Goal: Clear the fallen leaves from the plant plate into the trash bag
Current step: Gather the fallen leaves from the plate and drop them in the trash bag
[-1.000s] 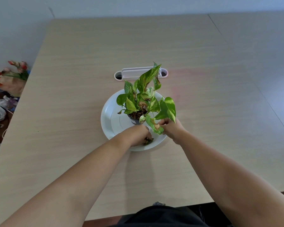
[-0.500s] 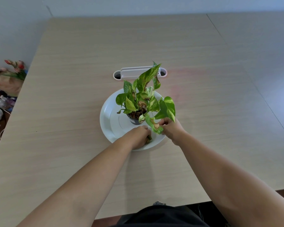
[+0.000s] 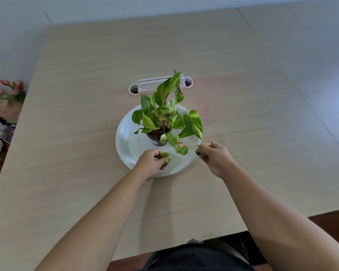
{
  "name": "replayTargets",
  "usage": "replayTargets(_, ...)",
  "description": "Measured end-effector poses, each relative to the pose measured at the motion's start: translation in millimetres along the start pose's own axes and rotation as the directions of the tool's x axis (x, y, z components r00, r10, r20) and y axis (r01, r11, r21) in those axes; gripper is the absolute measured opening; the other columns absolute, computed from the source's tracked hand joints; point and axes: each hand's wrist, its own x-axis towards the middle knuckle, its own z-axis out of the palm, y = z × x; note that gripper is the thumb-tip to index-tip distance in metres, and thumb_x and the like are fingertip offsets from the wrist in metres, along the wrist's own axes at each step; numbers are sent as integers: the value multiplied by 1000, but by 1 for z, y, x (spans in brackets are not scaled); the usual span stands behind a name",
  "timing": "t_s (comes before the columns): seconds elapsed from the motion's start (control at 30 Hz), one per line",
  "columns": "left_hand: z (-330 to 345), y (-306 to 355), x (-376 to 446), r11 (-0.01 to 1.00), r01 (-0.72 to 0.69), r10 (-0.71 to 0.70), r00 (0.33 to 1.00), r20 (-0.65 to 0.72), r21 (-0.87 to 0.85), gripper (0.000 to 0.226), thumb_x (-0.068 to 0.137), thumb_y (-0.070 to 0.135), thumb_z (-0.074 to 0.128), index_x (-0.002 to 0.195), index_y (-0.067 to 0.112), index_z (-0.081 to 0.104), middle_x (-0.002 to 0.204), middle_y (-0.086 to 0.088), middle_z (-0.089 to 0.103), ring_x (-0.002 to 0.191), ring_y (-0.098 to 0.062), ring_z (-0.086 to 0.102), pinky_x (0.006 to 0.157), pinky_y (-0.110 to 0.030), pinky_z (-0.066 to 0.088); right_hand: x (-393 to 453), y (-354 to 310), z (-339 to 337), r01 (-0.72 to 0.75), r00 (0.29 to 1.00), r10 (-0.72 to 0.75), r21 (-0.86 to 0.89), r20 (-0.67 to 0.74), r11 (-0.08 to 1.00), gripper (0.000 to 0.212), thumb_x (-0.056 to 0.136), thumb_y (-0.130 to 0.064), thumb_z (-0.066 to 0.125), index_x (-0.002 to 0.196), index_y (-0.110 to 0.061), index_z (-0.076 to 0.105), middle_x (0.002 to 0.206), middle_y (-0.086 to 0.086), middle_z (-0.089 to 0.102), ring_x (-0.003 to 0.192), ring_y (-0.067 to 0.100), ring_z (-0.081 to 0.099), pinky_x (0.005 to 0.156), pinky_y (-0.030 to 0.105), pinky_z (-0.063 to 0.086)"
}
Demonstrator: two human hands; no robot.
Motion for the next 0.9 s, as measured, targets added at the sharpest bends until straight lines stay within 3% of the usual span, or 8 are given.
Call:
replayTargets(0.13, 32, 13, -21, 971, 31, -21, 999, 48, -236, 9, 89, 7, 64, 89, 16, 67, 81, -5, 63, 67, -9, 59, 62, -14, 52, -11, 6, -23, -15, 1000, 17, 92, -22, 996, 34, 83, 13, 57, 63, -12, 46, 69, 8, 53, 63, 16, 53, 51, 15, 48)
replayTargets(0.23, 62, 23, -33, 957, 41, -6, 993, 121, -286, 9, 88, 7, 65, 97, 8, 67, 78, -4, 62, 65, -7, 58, 58, -12, 51, -21, 10, -43, -37, 998, 43, 141, -43, 989, 33, 84, 12, 57, 64, -13, 47, 73, 8, 55, 66, 15, 54, 52, 14, 48)
replayTargets(0.6, 199, 54, -48, 968, 129, -41, 927, 373, -215, 8, 88, 4, 63, 95, 9, 65, 74, -2, 62, 53, 0, 56, 54, -10, 48, -88, 24, -172, -22, 978, 82, 299, -190, 954, 29, 84, 12, 57, 68, -11, 50, 64, 4, 63, 53, 10, 63, 50, 16, 50)
replayTargets(0.9, 325, 64, -87, 979, 179, -99, 827, 554, -93, 13, 89, 0, 62, 83, 12, 62, 75, -4, 60, 62, -10, 53, 50, -10, 47, -159, 59, -282, 81, 925, 86, 412, -370, 908, 29, 84, 11, 57, 68, -12, 52, 57, -2, 65, 56, 7, 62, 51, 14, 49)
